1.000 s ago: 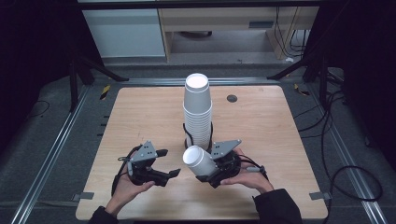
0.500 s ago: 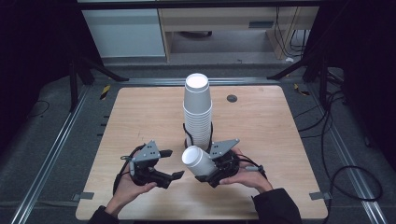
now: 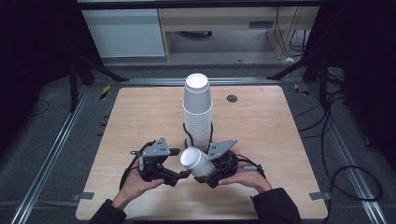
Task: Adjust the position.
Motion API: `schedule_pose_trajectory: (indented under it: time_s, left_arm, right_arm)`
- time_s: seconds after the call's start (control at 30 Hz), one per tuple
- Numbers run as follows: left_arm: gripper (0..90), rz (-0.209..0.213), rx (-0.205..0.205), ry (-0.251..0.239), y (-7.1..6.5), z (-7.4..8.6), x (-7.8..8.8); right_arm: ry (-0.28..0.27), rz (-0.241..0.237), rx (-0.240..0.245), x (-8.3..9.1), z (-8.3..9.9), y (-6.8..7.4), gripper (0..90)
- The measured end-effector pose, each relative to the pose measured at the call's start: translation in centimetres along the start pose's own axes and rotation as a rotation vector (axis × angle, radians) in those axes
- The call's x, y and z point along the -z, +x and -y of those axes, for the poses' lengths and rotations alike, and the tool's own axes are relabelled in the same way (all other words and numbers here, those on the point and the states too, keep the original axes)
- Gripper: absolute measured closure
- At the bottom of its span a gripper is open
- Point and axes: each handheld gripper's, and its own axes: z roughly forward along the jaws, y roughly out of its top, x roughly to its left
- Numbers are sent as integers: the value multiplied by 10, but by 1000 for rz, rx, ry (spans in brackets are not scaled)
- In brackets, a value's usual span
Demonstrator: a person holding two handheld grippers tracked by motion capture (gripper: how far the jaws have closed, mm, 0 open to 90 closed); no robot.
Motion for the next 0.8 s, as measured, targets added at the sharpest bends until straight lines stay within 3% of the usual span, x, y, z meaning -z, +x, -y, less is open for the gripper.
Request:
schedule_pose_trajectory:
  time_s: [0.8]
  left_arm:
    - [157, 40, -1, 80, 4, 3, -23]
  right_arm:
    - [23, -26, 40, -21, -6, 4, 126]
